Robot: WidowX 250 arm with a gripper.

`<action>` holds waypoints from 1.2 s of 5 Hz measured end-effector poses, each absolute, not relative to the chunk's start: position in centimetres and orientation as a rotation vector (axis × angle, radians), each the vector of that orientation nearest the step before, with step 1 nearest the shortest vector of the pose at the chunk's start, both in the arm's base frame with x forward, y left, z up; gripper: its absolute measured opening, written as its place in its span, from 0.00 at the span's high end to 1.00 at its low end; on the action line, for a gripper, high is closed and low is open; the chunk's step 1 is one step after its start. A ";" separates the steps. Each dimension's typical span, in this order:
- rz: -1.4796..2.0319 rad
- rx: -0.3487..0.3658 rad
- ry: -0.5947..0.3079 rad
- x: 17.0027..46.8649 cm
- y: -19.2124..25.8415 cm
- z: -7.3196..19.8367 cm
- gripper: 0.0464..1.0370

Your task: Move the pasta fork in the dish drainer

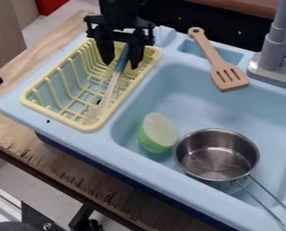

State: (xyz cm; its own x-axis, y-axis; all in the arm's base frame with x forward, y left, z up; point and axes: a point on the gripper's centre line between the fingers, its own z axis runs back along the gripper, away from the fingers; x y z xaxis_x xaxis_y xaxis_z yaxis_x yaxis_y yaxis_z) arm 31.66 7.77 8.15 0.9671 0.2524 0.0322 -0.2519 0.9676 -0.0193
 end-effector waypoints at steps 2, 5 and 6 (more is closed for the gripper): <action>0.349 -0.032 0.006 31.6 8.0 9.2 0.04; 0.590 -0.010 -0.013 30.7 6.7 9.6 0.04; 0.702 -0.043 -0.043 30.6 6.0 10.0 0.04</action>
